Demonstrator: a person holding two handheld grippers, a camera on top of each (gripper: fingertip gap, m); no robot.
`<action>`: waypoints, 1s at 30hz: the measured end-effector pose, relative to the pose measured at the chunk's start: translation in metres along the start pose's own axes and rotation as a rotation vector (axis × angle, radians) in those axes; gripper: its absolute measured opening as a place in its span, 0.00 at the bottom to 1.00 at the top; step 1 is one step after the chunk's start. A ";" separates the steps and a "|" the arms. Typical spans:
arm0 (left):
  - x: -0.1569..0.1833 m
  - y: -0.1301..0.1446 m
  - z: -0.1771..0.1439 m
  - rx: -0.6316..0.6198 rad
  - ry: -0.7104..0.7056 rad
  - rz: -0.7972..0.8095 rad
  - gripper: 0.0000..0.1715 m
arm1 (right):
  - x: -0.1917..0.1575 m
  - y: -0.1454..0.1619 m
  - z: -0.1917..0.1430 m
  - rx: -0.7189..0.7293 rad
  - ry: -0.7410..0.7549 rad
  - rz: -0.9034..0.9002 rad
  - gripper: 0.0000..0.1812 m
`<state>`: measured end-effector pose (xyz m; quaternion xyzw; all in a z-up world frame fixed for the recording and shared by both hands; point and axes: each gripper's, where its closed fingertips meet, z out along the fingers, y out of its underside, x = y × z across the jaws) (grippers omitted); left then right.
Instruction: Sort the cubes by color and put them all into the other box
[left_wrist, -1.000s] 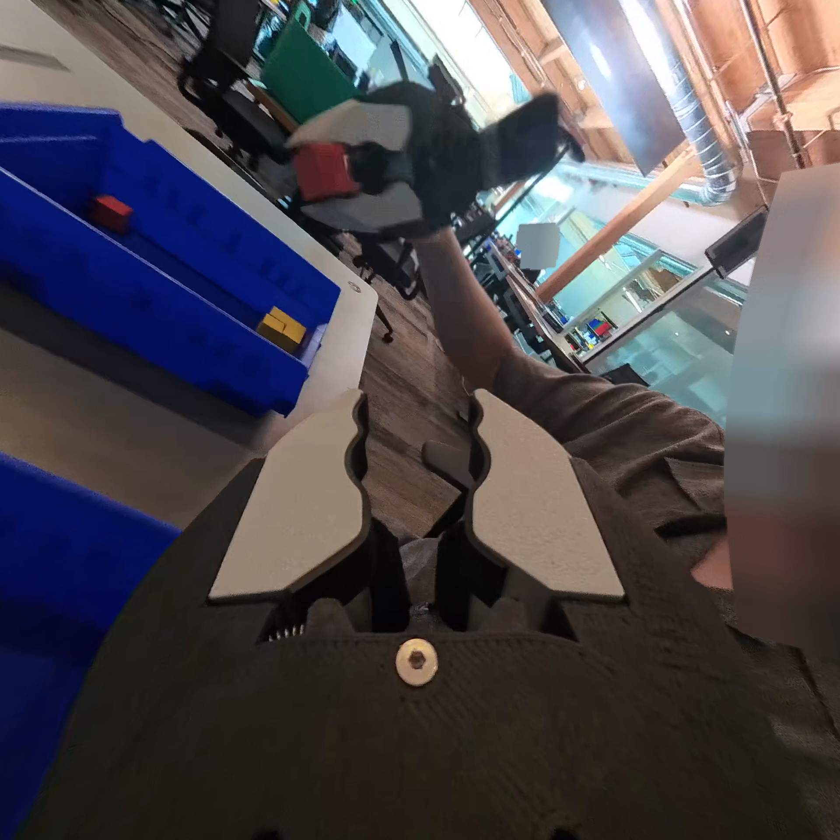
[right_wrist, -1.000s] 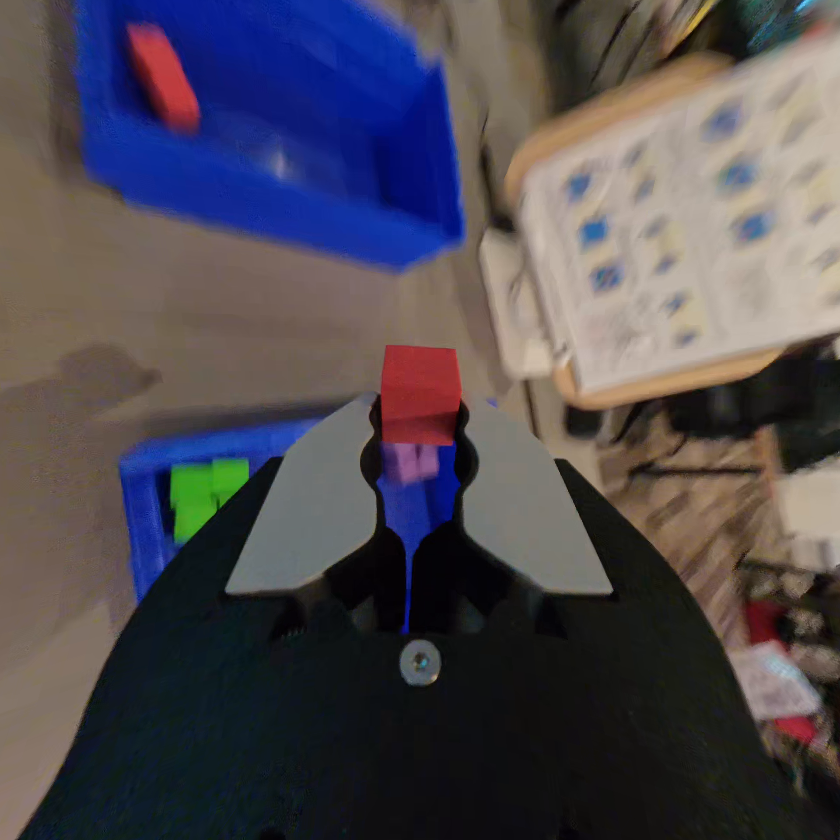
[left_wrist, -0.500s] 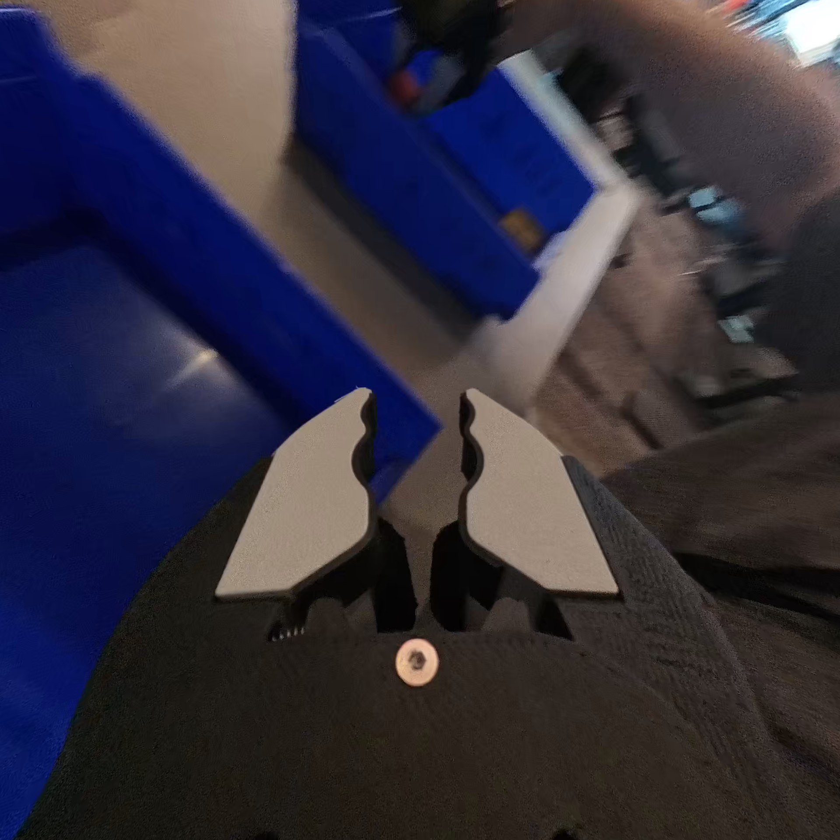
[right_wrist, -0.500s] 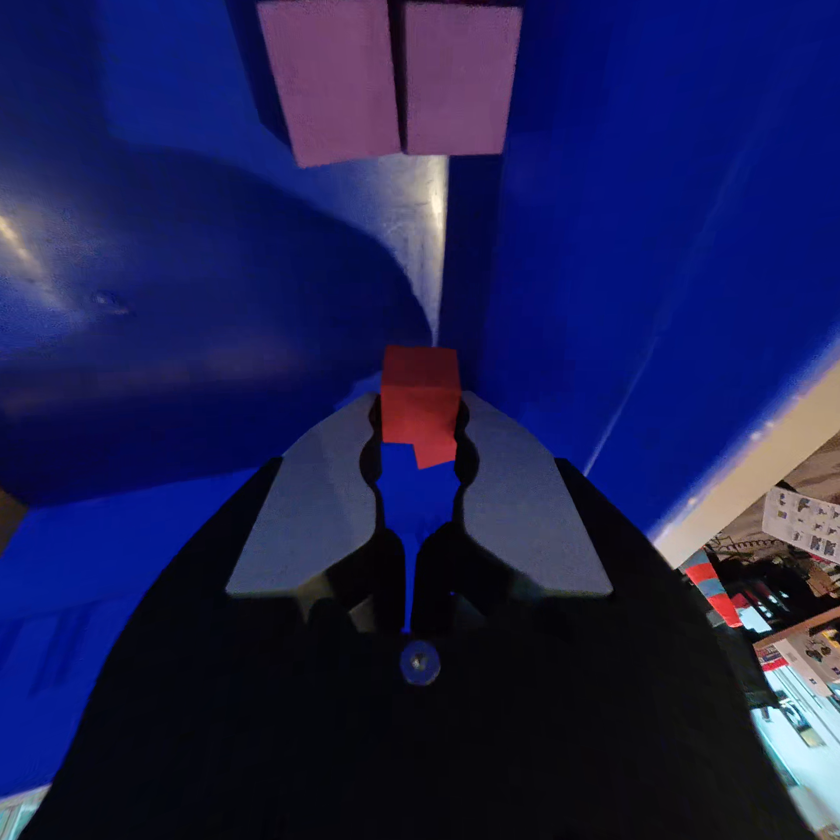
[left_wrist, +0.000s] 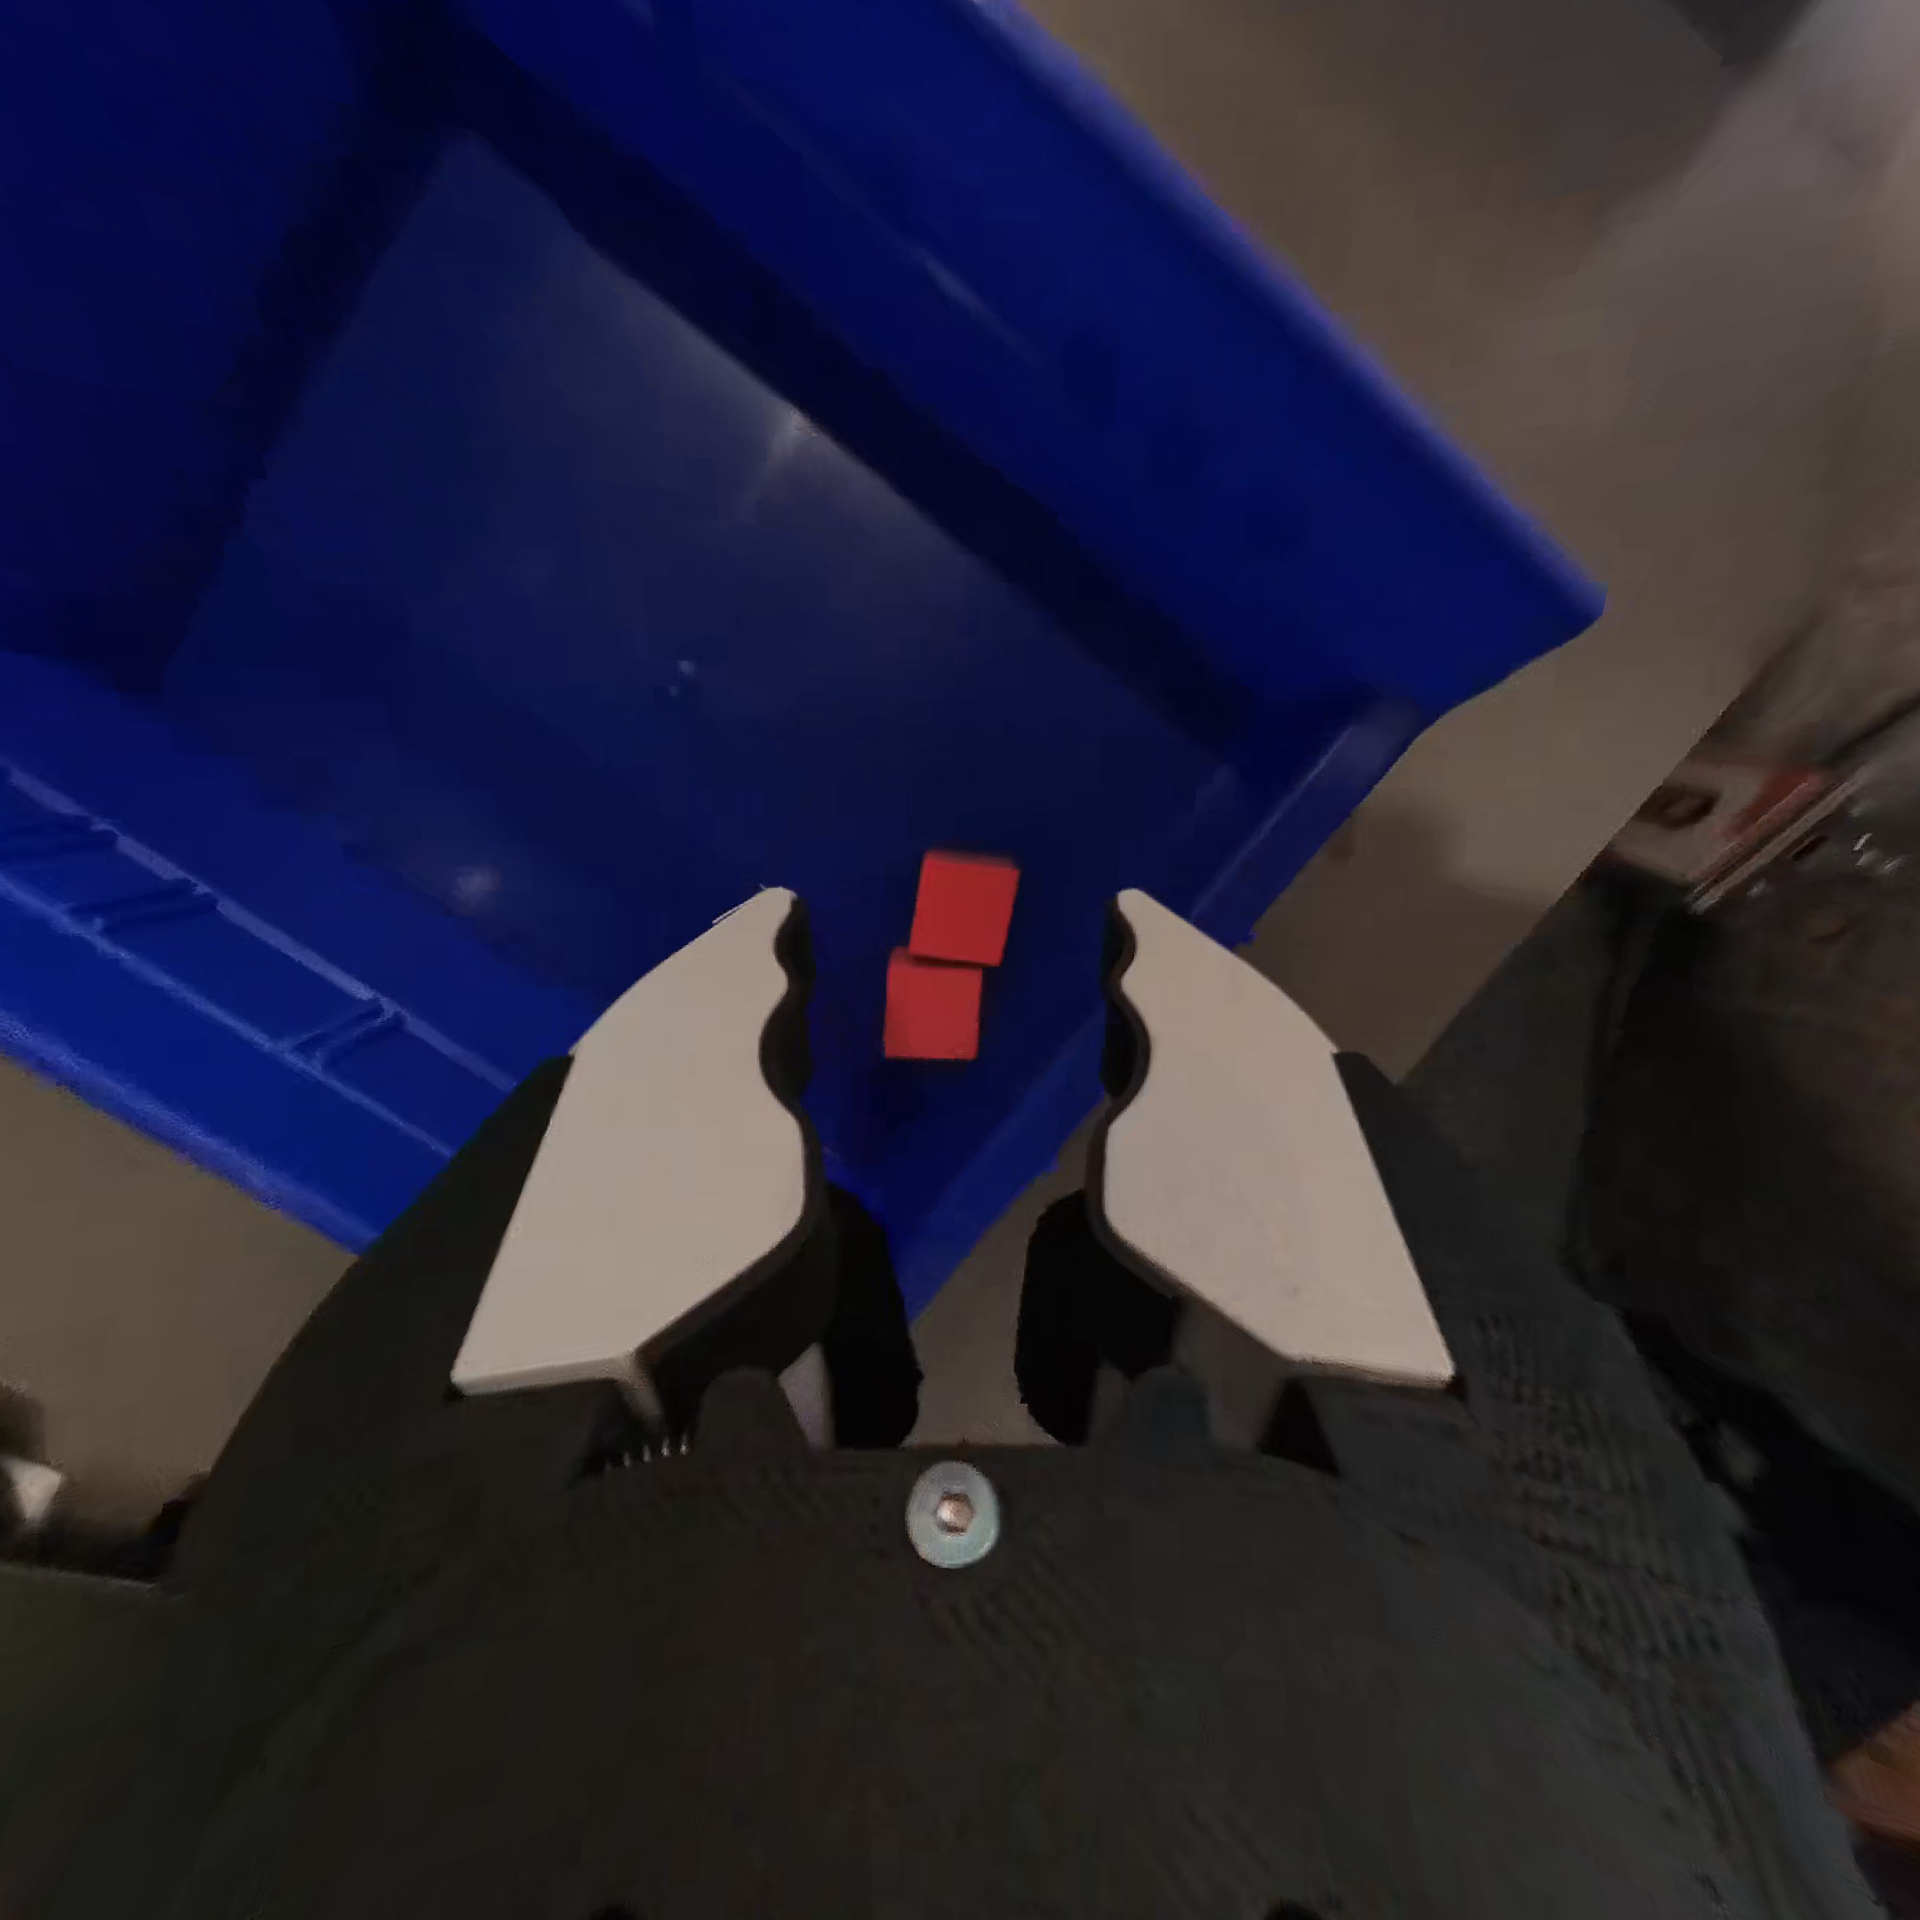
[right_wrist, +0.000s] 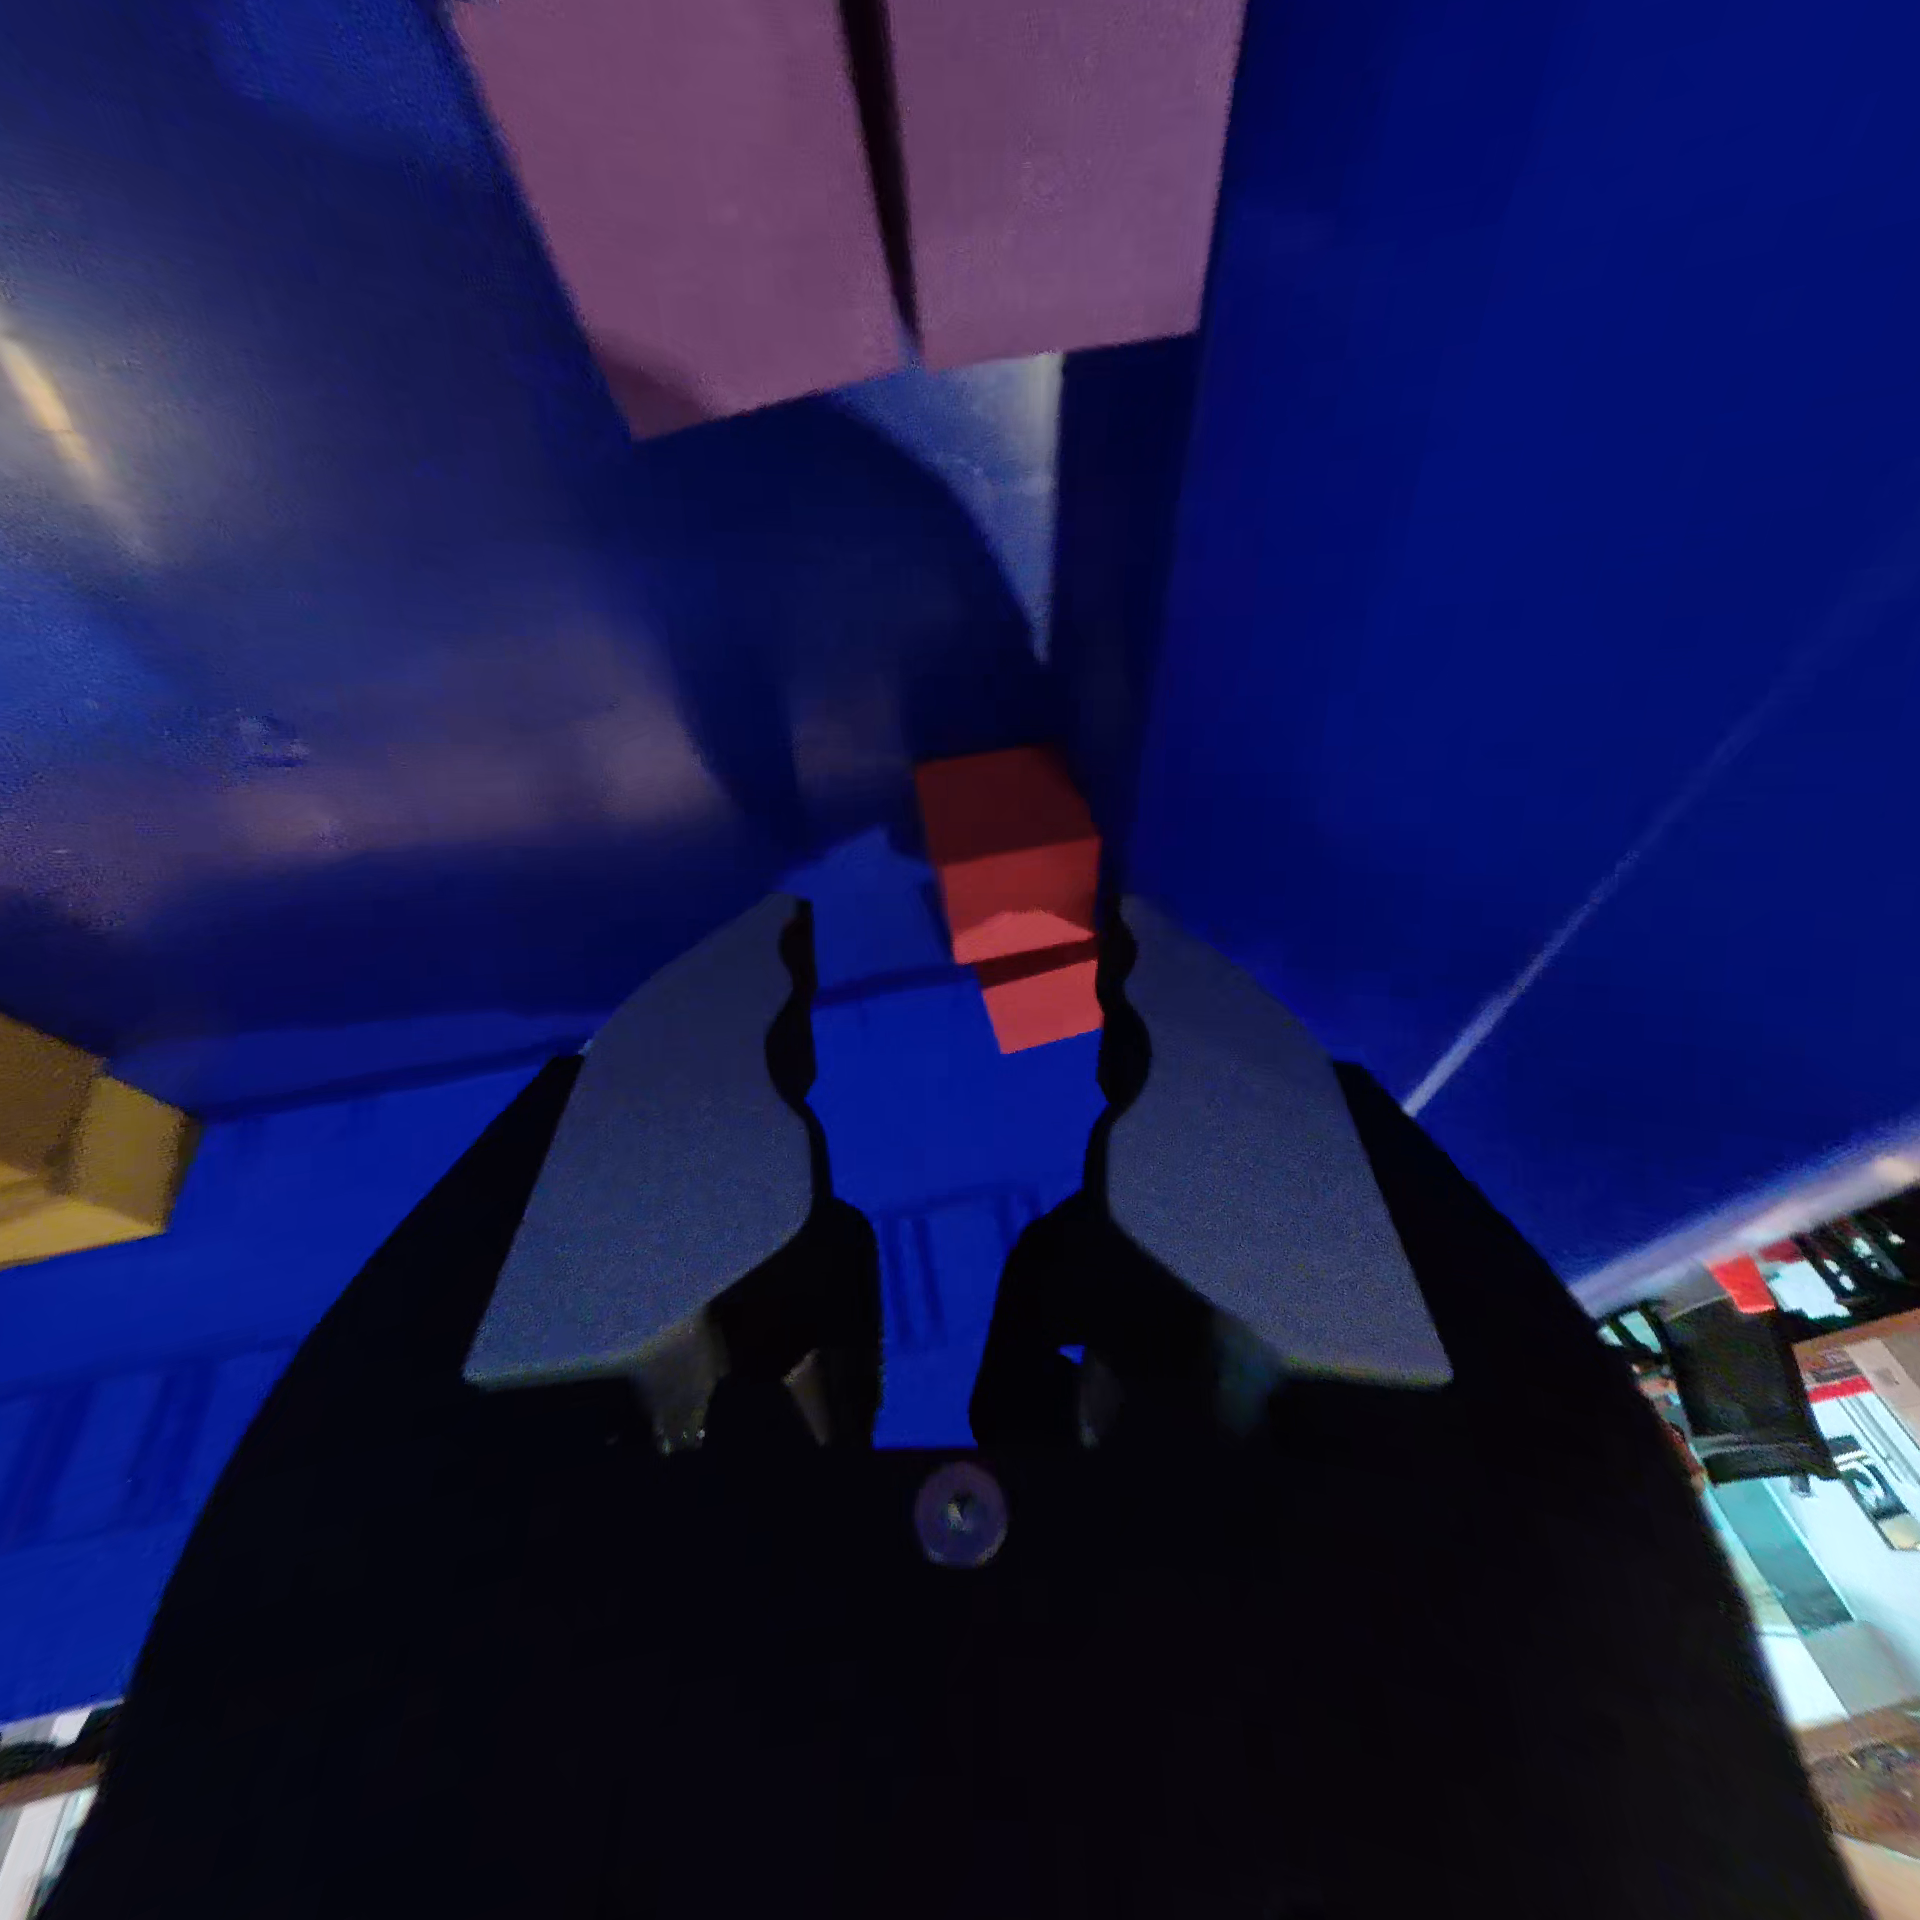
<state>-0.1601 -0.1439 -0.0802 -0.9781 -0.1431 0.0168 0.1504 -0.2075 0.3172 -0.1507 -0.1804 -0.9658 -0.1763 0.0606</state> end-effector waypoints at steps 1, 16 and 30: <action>-0.001 0.004 0.008 -0.038 0.004 0.042 0.32 | -0.004 -0.001 -0.006 0.018 0.007 0.002 0.29; -0.007 0.037 0.074 -0.324 0.057 0.161 0.23 | -0.092 -0.022 -0.161 0.588 0.421 0.047 0.24; 0.071 -0.067 -0.063 0.587 0.947 -0.307 0.17 | -0.208 -0.130 -0.270 1.361 0.430 0.055 0.26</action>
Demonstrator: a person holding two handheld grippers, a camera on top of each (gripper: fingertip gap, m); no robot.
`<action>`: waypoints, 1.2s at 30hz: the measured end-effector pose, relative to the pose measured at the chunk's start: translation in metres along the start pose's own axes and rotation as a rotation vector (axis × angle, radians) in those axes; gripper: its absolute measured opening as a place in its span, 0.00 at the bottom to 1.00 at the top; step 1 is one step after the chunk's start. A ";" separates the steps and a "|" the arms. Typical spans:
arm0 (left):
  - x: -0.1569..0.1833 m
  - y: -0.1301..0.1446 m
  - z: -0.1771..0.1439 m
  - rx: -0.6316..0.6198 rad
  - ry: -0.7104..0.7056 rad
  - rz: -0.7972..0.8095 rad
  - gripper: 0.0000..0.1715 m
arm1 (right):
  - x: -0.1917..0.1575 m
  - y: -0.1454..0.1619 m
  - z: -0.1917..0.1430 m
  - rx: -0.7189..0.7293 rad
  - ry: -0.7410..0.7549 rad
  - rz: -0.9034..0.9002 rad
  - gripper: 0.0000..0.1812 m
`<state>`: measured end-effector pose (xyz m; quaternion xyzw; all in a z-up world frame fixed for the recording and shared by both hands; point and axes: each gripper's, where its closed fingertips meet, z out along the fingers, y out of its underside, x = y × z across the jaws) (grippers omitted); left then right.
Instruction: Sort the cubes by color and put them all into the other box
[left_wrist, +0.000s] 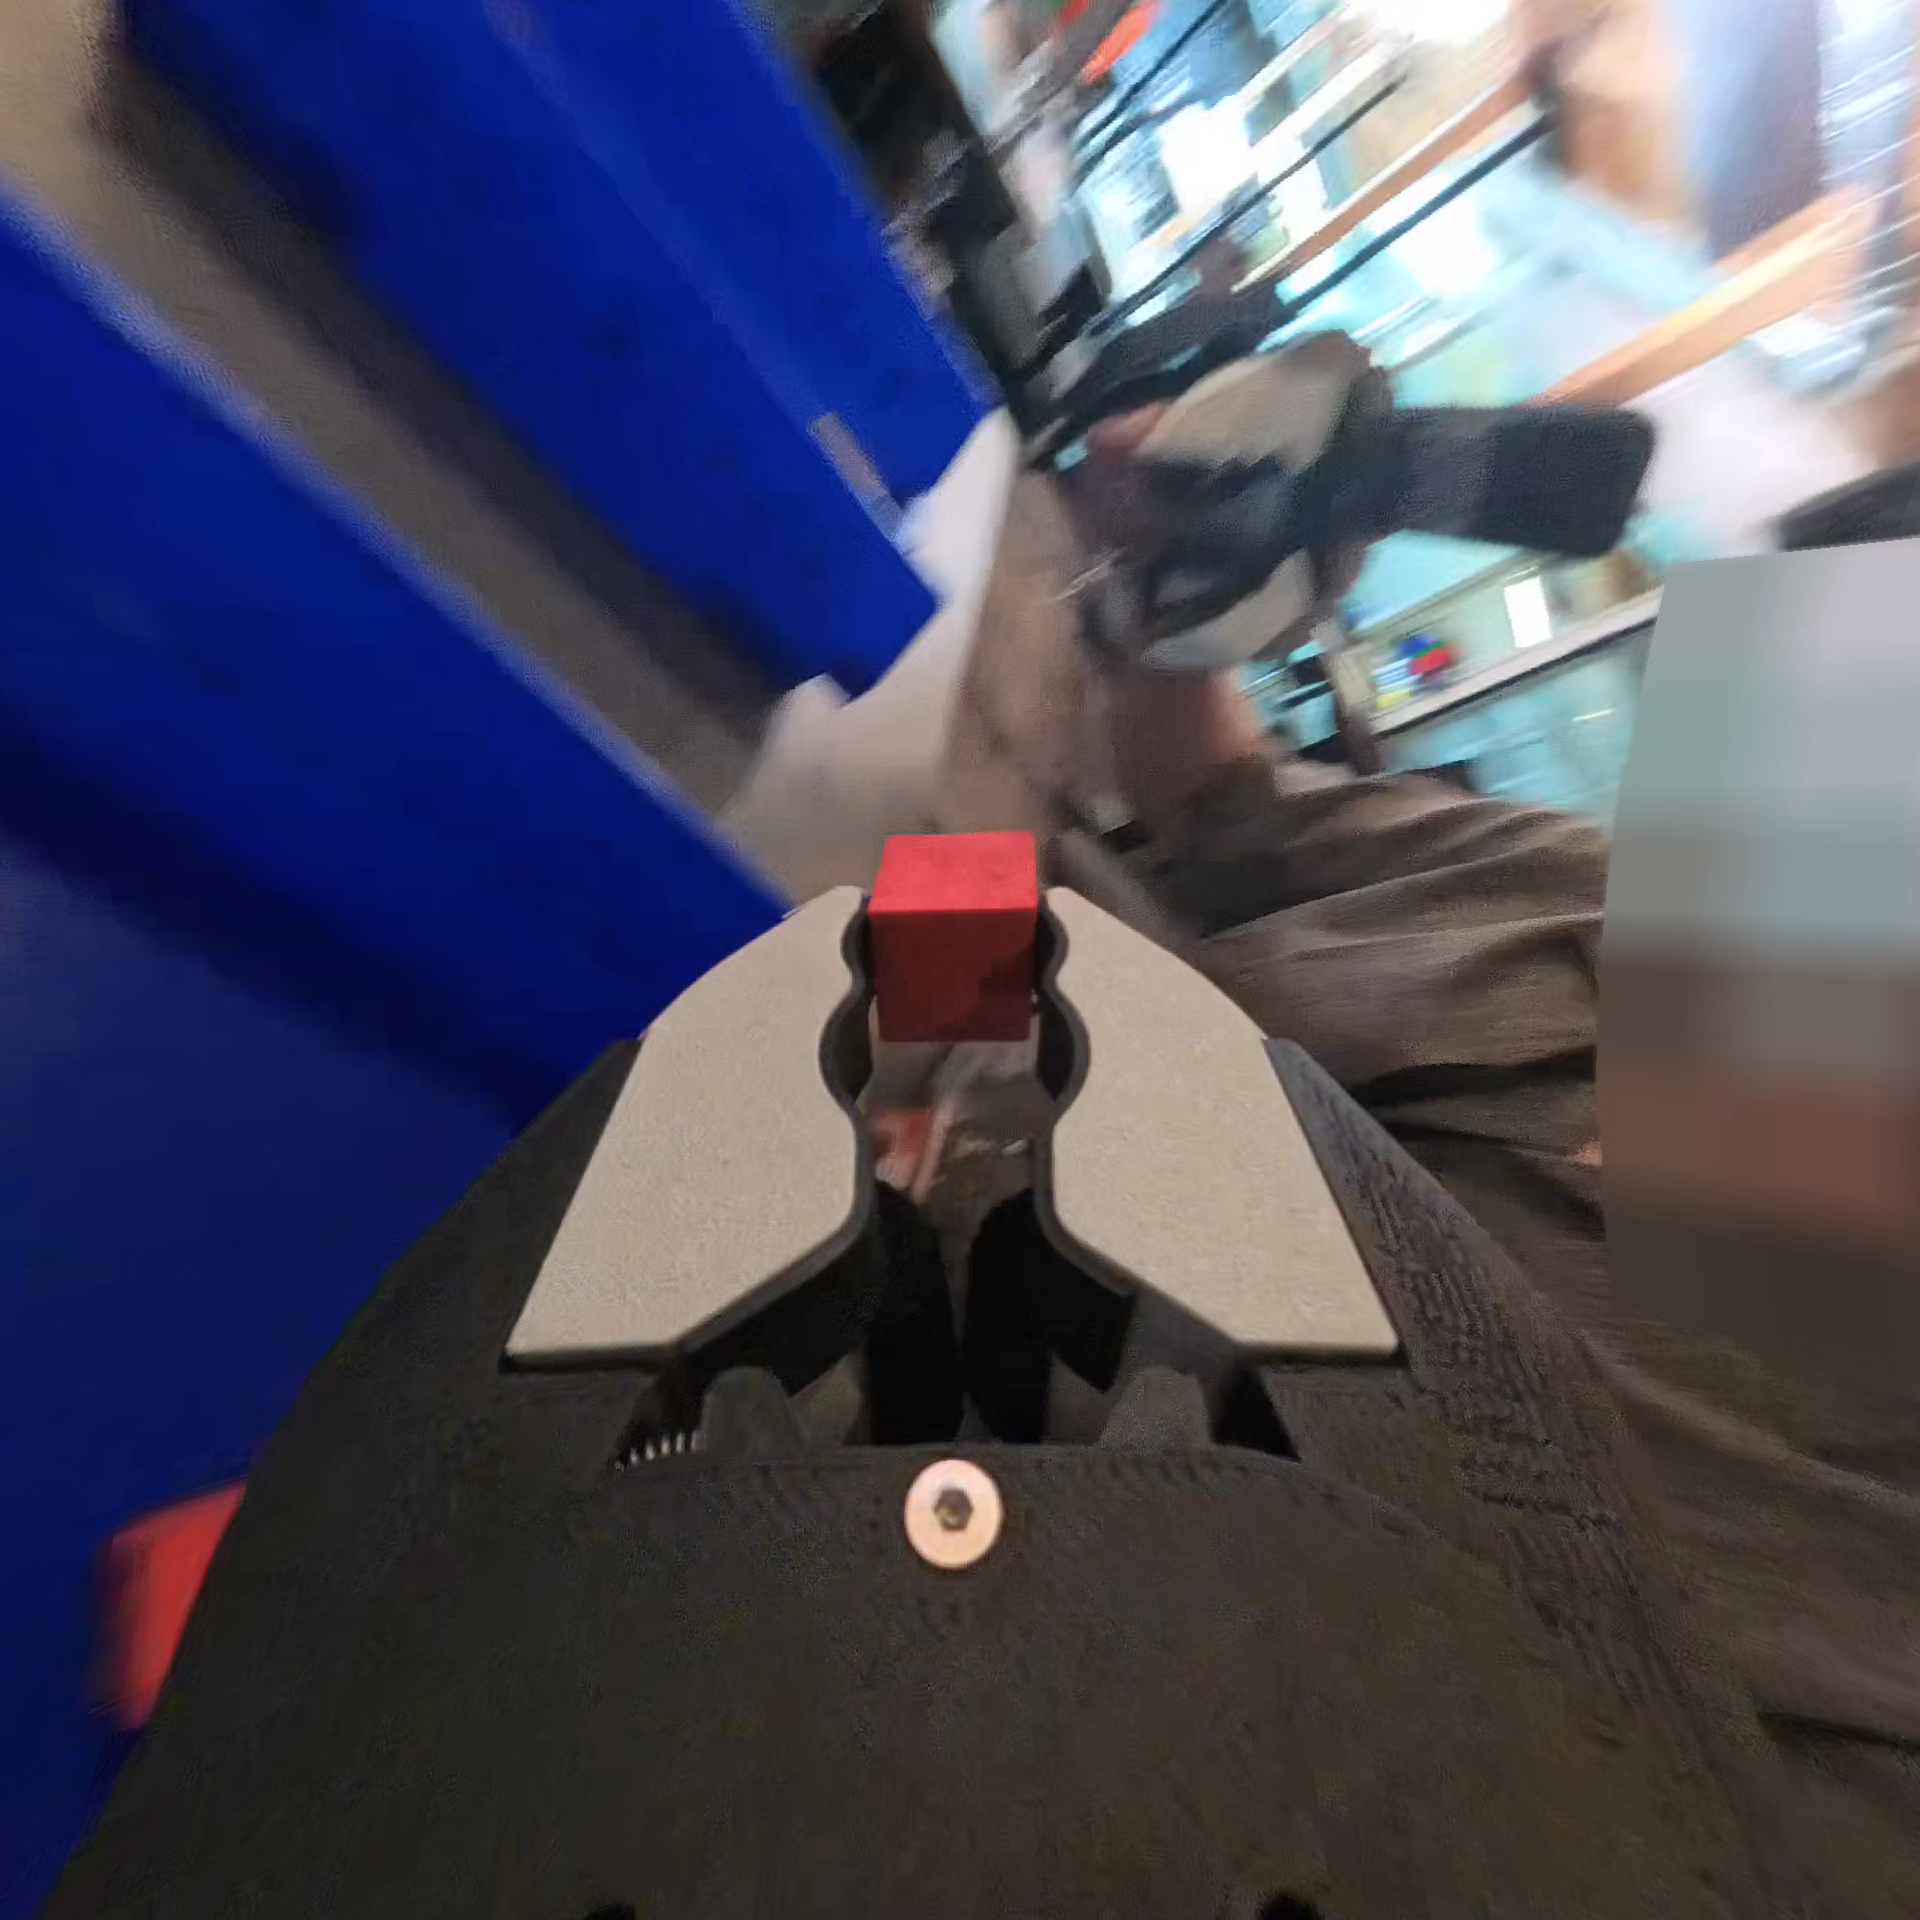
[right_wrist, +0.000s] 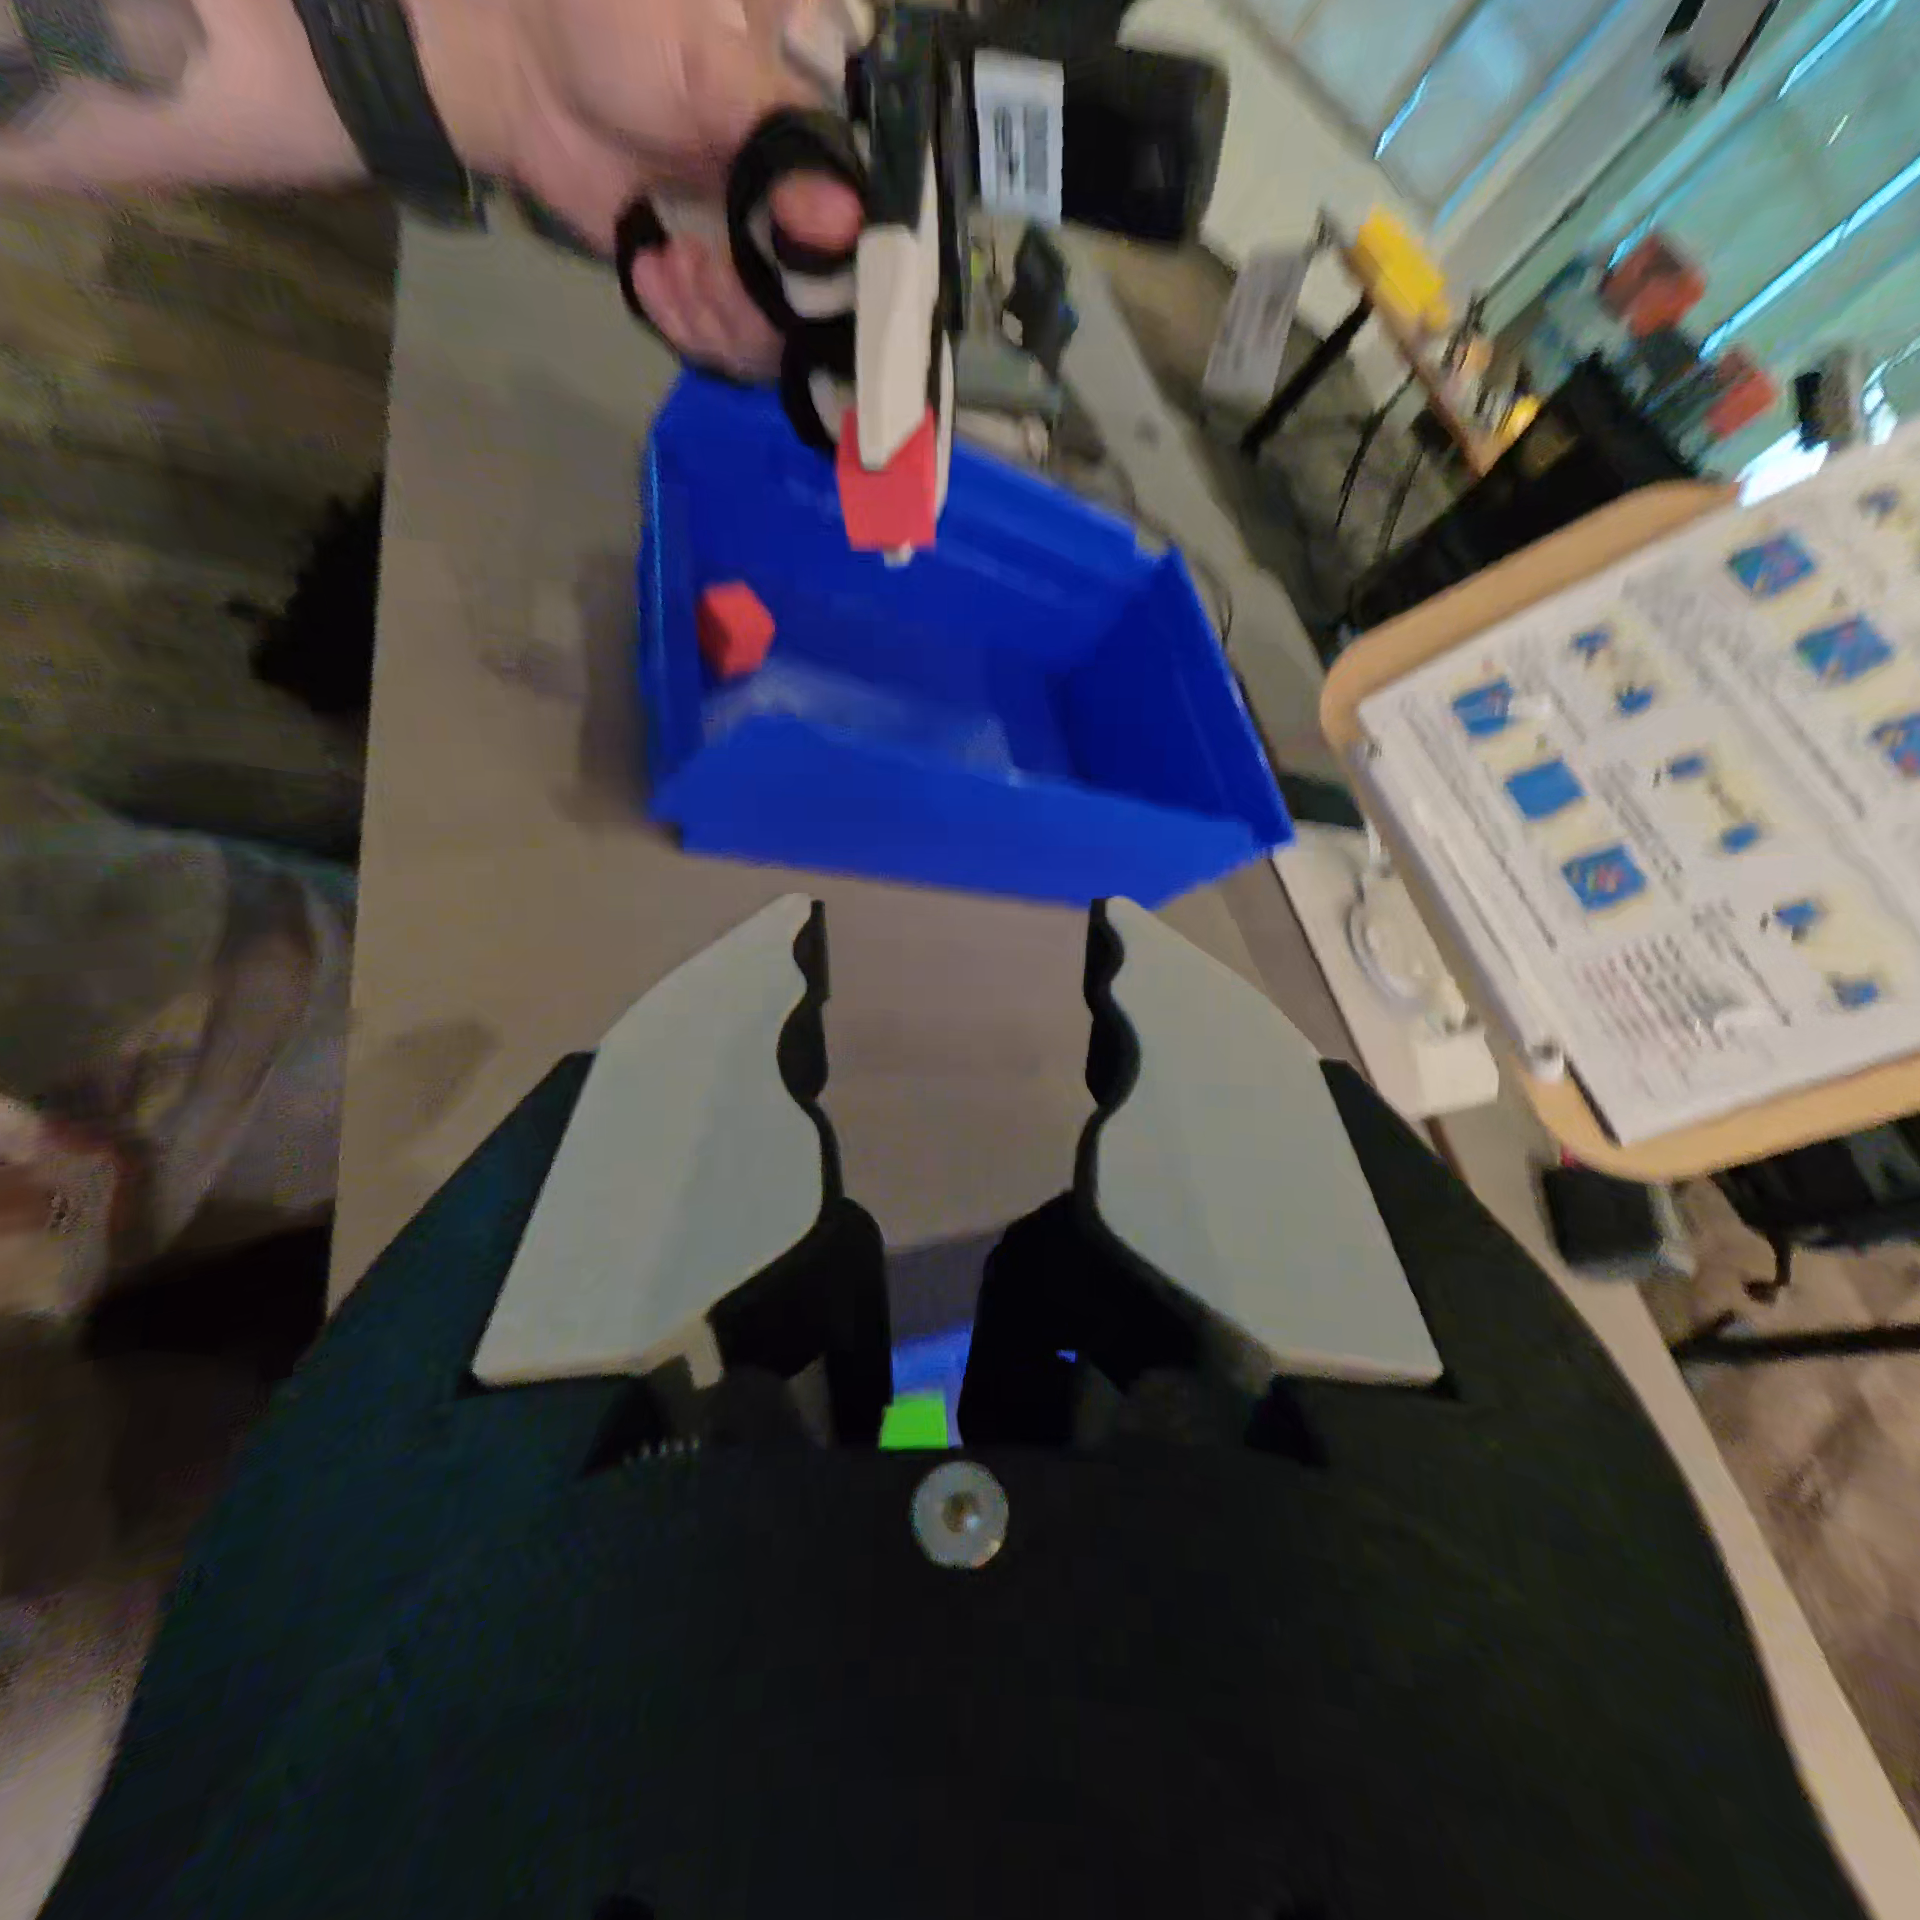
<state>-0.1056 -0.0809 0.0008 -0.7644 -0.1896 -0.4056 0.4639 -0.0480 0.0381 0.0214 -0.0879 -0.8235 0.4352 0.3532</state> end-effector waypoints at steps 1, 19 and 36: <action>0.013 -0.001 0.004 0.019 0.069 -0.003 0.17 | -0.002 -0.012 0.007 0.034 0.019 -0.017 0.27; 0.092 -0.003 0.048 0.122 0.396 0.003 0.17 | -0.029 -0.088 0.058 0.171 0.050 -0.127 0.15; 0.056 -0.031 -0.011 0.342 0.016 0.111 0.25 | 0.115 0.159 -0.044 -0.836 -0.121 -0.205 0.15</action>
